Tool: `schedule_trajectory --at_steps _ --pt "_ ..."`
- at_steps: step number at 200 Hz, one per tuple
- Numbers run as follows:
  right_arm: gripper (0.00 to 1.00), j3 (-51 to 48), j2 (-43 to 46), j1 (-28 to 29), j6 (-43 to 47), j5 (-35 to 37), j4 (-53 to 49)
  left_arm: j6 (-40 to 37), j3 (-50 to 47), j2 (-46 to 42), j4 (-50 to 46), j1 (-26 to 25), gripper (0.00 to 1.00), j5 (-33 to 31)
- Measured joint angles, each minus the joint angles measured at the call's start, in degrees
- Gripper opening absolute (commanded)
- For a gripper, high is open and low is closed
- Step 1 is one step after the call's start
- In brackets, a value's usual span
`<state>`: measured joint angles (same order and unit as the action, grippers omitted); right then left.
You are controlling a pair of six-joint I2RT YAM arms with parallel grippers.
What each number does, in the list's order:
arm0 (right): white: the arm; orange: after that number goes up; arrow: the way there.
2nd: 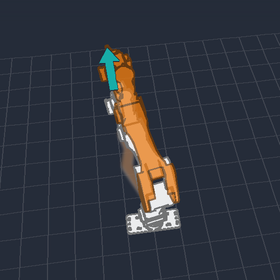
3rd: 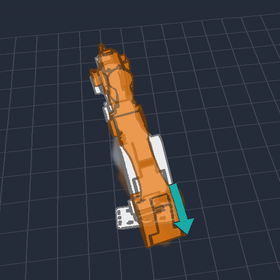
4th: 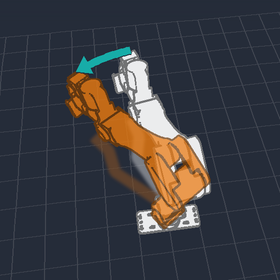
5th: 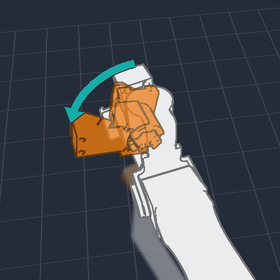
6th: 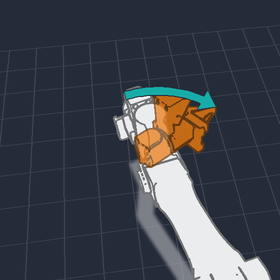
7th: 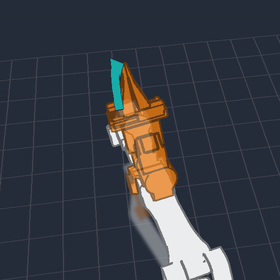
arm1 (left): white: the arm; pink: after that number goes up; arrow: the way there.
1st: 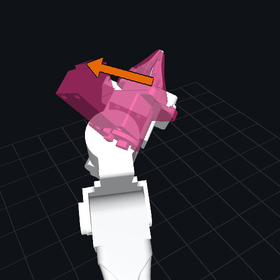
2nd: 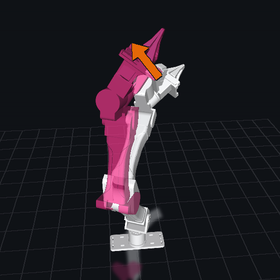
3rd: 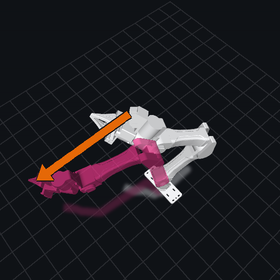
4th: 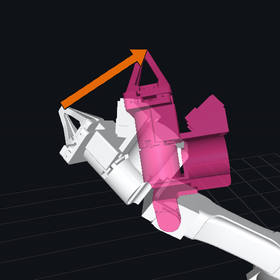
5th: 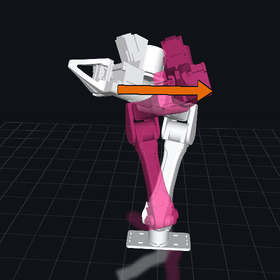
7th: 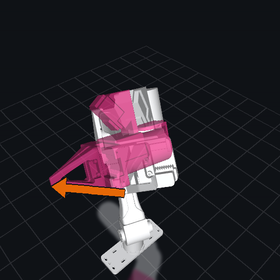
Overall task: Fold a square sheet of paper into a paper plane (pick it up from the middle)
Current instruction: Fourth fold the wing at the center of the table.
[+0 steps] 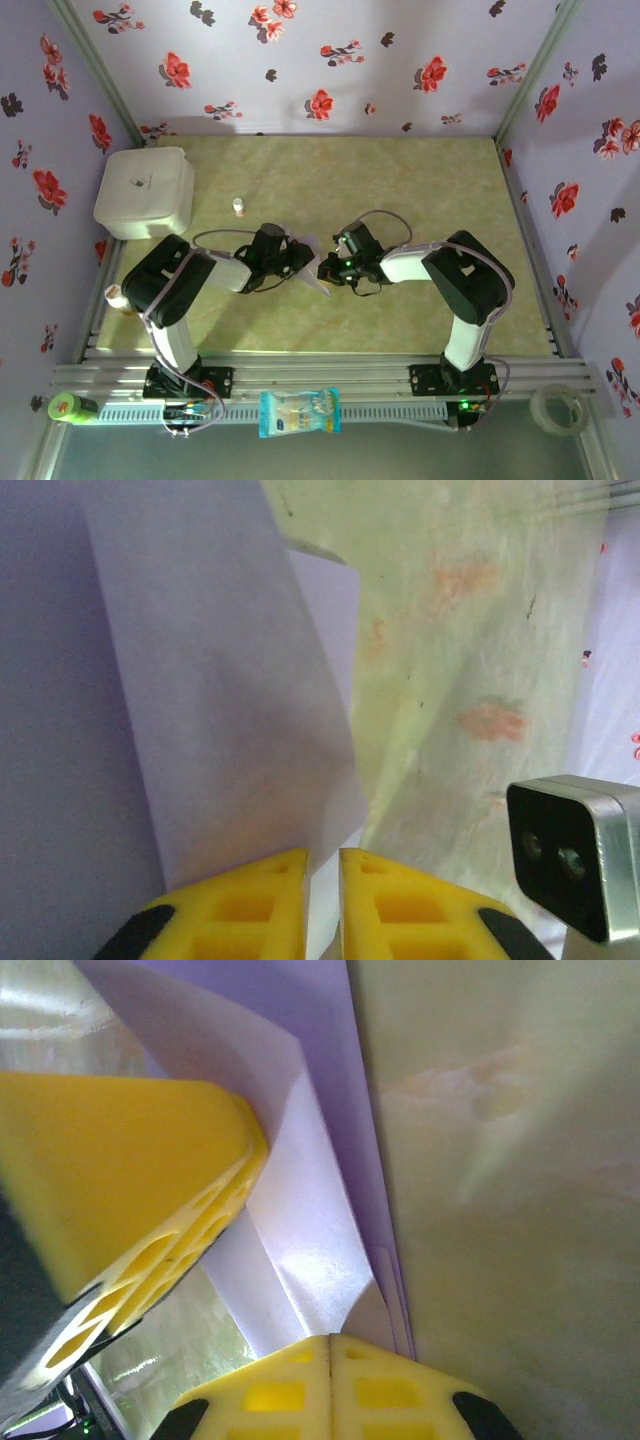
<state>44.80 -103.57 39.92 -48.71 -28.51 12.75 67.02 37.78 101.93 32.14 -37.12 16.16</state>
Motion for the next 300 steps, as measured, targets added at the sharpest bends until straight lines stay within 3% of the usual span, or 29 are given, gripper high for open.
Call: schedule_trajectory --at_steps 73,220,300 --pt "0.04 -0.57 0.04 -0.68 0.02 -0.48 0.90 -6.14 2.36 -6.40 -12.26 -2.89 0.10 0.59" --pt "0.00 -1.03 0.20 -0.92 1.64 -0.74 0.94 -9.92 10.32 0.87 -23.54 -2.34 0.09 -1.95" --pt "0.00 -1.73 0.81 -0.94 2.67 0.04 1.18 -12.31 13.03 2.23 -26.36 0.94 0.09 -0.83"
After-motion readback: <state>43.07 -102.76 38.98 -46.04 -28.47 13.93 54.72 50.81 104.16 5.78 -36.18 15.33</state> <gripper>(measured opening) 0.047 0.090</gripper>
